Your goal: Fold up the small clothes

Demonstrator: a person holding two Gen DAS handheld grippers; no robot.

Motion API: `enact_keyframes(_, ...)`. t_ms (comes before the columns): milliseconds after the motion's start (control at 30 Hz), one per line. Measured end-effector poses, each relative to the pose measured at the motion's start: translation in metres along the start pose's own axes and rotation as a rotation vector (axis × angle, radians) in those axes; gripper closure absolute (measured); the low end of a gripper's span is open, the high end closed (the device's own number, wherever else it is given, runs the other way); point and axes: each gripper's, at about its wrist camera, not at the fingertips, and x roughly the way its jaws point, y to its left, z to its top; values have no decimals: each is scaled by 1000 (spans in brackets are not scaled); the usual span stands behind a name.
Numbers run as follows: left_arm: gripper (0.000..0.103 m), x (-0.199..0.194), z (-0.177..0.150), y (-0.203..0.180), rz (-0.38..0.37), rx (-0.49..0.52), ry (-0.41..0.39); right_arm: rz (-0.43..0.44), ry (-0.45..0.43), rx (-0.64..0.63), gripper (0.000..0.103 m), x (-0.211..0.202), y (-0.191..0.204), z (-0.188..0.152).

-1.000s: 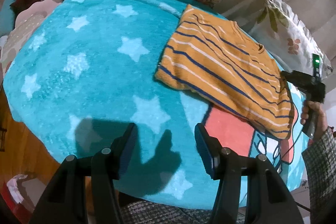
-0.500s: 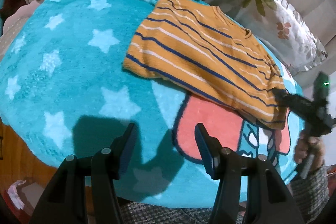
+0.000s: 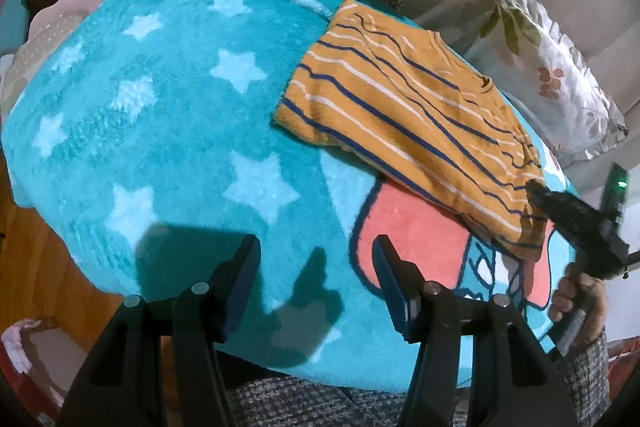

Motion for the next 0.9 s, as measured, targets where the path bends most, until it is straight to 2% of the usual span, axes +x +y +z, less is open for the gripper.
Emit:
enact_keyframes(67, 45, -1, -5, -1, 4, 5, -1, -37, 30, 25, 82, 14, -13, -1)
enact_keyframes(133, 43, -3, -11, 1, 15, 0, -1, 15, 23, 79, 81, 9, -27, -1)
enact_keyframes(200, 43, -3, -16, 7, 27, -21, 2, 21, -1, 81, 79, -7, -31, -1)
enact_keyframes(333, 43, -5, -26, 23, 53, -65, 11, 23, -36, 61, 62, -29, -28, -2)
enact_keyframes(500, 43, -10, -23, 34, 82, -77, 19, 60, -50, 24, 61, -38, -10, -21)
enact_keyframes(600, 43, -10, -5, 36, 82, -61, 2, 62, -54, -29, 61, -43, 6, -36)
enact_keyframes(767, 42, 5, 42, 34, 9, -5, -13, 47, -22, -156, 61, -43, 47, -61)
enact_keyframes(900, 42, 30, 96, 37, -65, 62, 19, 17, 0, -267, 60, -31, 93, -82)
